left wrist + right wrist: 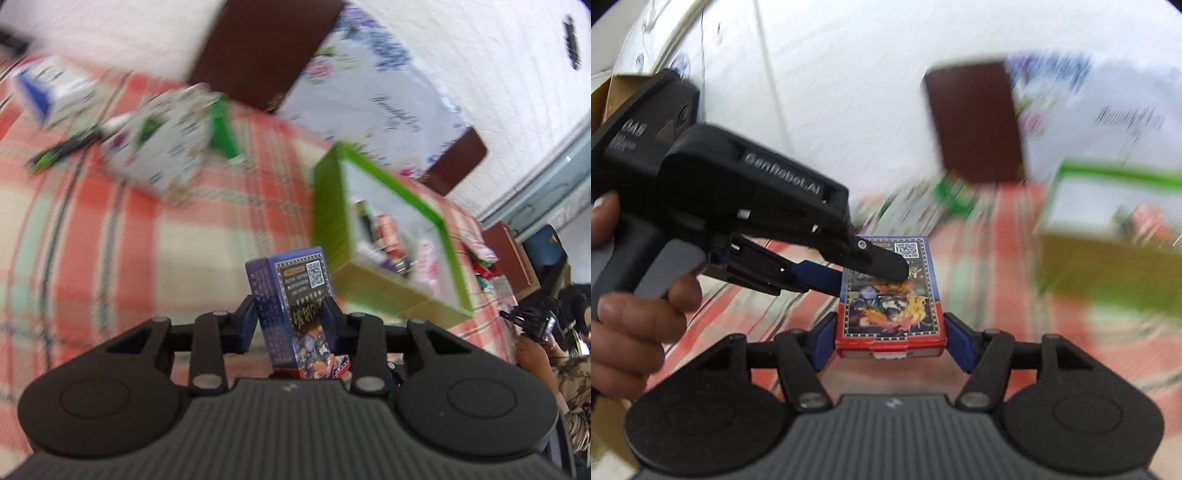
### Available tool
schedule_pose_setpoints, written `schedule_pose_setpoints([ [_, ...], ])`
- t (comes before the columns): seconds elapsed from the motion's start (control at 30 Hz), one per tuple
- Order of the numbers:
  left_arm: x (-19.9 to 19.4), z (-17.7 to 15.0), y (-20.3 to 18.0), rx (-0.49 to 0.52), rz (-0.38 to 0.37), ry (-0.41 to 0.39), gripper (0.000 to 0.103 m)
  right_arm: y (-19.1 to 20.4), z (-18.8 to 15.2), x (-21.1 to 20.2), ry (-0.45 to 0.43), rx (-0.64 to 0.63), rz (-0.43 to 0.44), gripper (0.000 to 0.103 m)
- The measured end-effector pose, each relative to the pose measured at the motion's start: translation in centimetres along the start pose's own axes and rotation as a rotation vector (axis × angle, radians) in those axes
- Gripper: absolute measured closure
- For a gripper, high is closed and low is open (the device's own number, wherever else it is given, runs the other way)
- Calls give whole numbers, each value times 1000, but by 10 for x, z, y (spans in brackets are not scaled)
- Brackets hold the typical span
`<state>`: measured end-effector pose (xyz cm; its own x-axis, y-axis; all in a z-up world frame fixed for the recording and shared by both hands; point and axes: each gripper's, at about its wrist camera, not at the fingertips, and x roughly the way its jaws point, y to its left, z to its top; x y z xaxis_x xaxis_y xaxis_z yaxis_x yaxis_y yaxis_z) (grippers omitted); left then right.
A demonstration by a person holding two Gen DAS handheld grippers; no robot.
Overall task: Organize objects
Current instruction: 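Lower the dark blue card box into the green box and release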
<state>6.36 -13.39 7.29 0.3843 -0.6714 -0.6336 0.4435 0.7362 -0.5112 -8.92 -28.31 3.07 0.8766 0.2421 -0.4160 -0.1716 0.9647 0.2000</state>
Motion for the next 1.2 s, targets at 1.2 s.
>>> schedule_pose_setpoints([
  [1.2, 69, 22, -111, 432, 281, -113, 59, -114, 24, -8, -83, 158, -414, 36],
])
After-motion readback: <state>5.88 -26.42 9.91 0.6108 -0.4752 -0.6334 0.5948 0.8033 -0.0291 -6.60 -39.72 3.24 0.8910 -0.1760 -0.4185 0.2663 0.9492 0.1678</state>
